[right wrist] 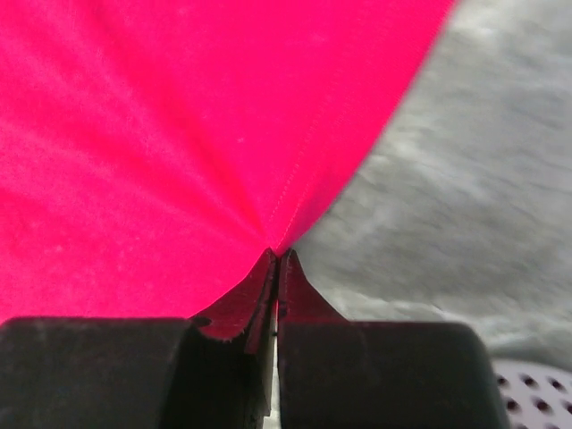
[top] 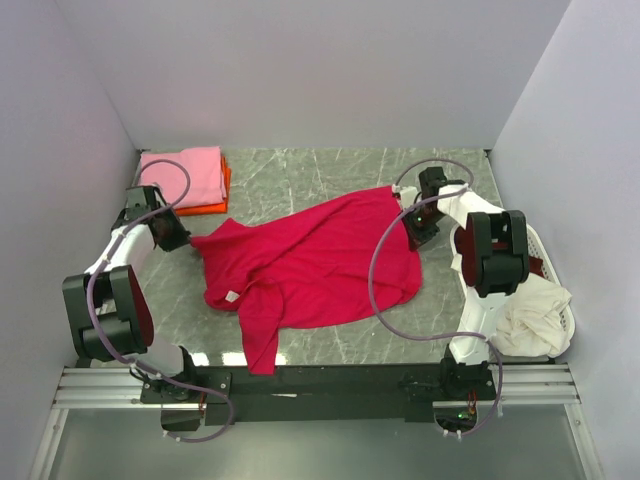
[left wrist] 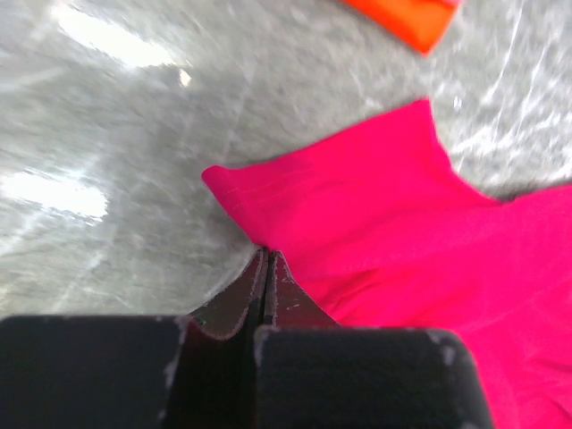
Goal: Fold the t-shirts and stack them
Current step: Flatten the tshirt out
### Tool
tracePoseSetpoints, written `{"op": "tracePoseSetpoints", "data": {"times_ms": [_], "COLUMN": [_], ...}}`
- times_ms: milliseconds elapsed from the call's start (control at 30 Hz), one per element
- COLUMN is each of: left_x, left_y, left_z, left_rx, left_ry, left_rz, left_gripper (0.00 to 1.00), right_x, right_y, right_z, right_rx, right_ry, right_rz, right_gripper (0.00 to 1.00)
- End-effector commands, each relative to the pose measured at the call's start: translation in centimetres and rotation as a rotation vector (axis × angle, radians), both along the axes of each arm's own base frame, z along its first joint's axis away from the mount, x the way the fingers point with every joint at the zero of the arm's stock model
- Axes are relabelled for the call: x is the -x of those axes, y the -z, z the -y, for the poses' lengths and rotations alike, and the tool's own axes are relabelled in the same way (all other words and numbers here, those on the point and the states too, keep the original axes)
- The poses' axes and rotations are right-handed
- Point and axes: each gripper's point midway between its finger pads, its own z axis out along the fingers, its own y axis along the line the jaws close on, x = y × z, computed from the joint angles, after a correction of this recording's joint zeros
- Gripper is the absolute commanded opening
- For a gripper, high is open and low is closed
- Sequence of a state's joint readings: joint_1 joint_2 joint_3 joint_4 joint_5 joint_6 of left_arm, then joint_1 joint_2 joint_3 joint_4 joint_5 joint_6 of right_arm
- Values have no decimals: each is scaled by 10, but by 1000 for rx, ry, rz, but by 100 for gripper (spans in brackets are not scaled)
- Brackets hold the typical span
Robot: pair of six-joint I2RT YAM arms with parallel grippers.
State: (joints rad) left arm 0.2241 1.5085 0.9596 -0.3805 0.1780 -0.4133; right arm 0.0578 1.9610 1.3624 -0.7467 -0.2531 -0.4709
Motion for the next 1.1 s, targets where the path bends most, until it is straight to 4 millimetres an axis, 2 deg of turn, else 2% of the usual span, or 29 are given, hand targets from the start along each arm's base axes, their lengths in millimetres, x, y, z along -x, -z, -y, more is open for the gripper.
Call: {"op": "tracePoseSetpoints", "data": {"times_ms": [0, 67, 133, 200, 300, 333, 367, 433, 500, 533, 567, 600, 633, 667, 700, 733, 800, 833, 867, 900, 933, 967, 1000, 1033, 1067], "left_x": [-24, -23, -21, -18, -22, -23, -23, -24, -19, -15, -10, -4, 0, 2, 4, 6, 6, 11, 14, 19, 28, 38, 47, 66, 77], "left_y": [-42, -50, -56, -56, -60, -56, -55, -51, -43, -43, -42, -40, -54, -63, -71, -93, -117, -136, -142, -148, -147, -146, -139, -139, -134], "left_z": [-20, -25, -27, -31, -29, -28, -27, -24, -26, -28, -30, -37, -38, -38, -37, -27, -9, 19, 33, 49, 65, 94, 109, 138, 148], "left_rx": [-45, -61, -68, -70, -41, -32, -25, -11, -12, -18, -18, -40, -52, -61, -62, -46, -15, 52, 77, 102, 127, 152, 167, 198, 205], "left_ry": [-68, -86, -97, -116, -104, -101, -94, -87, -104, -122, -151, -185, -199, -200, -192, -148, -46, 64, 123, 179, 227, 316, 348, 424, 442], "left_rz": [142, 162, 183, 193, 204, 191, 185, 170, 141, 135, 122, 114, 154, 184, 209, 278, 363, 426, 444, 449, 423, 400, 371, 356, 341], "left_gripper": [1, 0, 0, 0, 0, 0, 0, 1, 17, 26, 44, 46, 56, 64, 64, 65, 65, 68, 68, 68, 68, 68, 67, 67, 66], "right_x": [-21, -31, -34, -45, -58, -61, -68, -70, -73, -75, -74, -75, -74, -70, -67, -63, -40, -21, -6, 17, 33, 64, 82, 104, 113], "right_y": [-31, -42, -45, -55, -64, -62, -69, -67, -71, -76, -79, -84, -100, -103, -109, -127, -129, -134, -135, -132, -141, -125, -120, -109, -106], "right_z": [22, 21, 19, 19, 17, 17, 18, 17, 19, 21, 22, 25, 26, 25, 24, 16, 5, -17, -28, -39, -47, -65, -71, -73, -83], "right_rx": [62, 56, 49, 49, 55, 56, 65, 85, 111, 123, 130, 146, 147, 147, 140, 109, 74, -23, -67, -125, -148, -247, -276, -284, -300], "right_ry": [32, 34, 36, 36, 36, 33, 35, 28, 27, 27, 27, 24, 21, 8, -9, -66, -215, -312, -392, -474, -628, -717, -798, -915, -980], "right_rz": [80, 112, 105, 126, 140, 131, 150, 136, 151, 168, 185, 204, 249, 259, 273, 319, 306, 309, 304, 274, 334, 297, 302, 329, 360], "right_gripper": [0, 0, 0, 0, 0, 0, 0, 0, 13, 33, 39, 43, 48, 49, 50, 51, 51, 51, 51, 51, 51, 51, 51, 51, 51]}}
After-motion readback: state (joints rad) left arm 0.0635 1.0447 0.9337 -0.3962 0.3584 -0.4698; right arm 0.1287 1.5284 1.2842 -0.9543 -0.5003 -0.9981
